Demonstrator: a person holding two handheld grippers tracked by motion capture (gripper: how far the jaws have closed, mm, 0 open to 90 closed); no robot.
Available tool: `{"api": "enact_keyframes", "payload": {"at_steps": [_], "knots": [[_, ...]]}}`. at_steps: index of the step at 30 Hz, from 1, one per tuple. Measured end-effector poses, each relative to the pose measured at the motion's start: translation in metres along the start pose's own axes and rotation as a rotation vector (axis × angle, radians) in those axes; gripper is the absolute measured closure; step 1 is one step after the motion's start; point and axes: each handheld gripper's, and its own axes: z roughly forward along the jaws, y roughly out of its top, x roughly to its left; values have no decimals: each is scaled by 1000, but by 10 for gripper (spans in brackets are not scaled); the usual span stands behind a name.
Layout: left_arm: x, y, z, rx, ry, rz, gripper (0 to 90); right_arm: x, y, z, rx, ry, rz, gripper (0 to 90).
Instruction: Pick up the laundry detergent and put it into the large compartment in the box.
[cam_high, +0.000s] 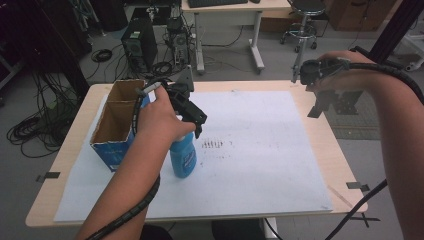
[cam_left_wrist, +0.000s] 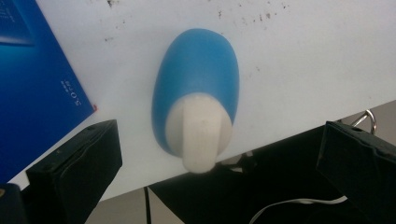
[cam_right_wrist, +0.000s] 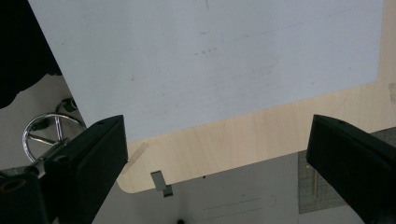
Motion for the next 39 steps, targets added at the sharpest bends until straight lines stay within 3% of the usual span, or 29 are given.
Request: {"api": "enact_keyframes", "payload": {"at_steps": [20,27,39], "knots": [[7,-2,27,20,-19,18,2,2,4,2,5,-3,-13,52],[2,-1,35,25,-8,63,2,3,6,3,13,0,-15,53],[5,3,43,34,-2,97,2,2,9,5,18,-2,-19,53]]}}
